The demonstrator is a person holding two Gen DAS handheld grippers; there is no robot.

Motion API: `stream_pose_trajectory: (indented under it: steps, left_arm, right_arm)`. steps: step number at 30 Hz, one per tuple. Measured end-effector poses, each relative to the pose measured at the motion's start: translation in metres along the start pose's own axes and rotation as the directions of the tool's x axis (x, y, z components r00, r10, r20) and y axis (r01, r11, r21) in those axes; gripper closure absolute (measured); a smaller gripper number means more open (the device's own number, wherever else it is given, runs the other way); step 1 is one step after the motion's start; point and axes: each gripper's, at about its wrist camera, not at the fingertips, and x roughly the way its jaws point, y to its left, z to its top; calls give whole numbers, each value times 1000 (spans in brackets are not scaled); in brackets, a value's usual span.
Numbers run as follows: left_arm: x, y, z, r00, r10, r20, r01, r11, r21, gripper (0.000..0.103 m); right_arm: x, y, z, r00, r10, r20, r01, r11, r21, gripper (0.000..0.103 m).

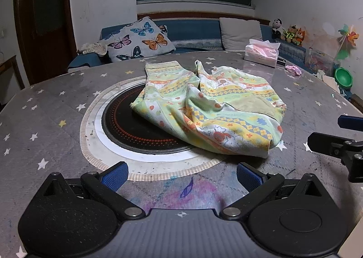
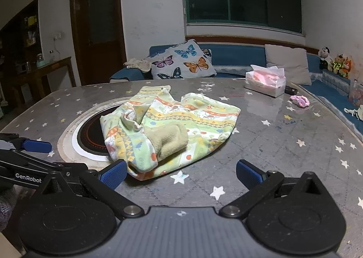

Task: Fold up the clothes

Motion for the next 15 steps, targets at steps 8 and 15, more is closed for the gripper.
stream_pose_trajectory:
  steps: [8,15]
  left_arm:
    - [-2,-1,1,1000,-1,0,1,1000,0,0]
    - [-5,-2,1,1000,-9,1,9,1000,4,0]
  right_arm:
    - [-3,5,1,1000,-1,12,1,1000,-6,0]
    - [0,6,0,1000,8,12,-8,1000,-2,0]
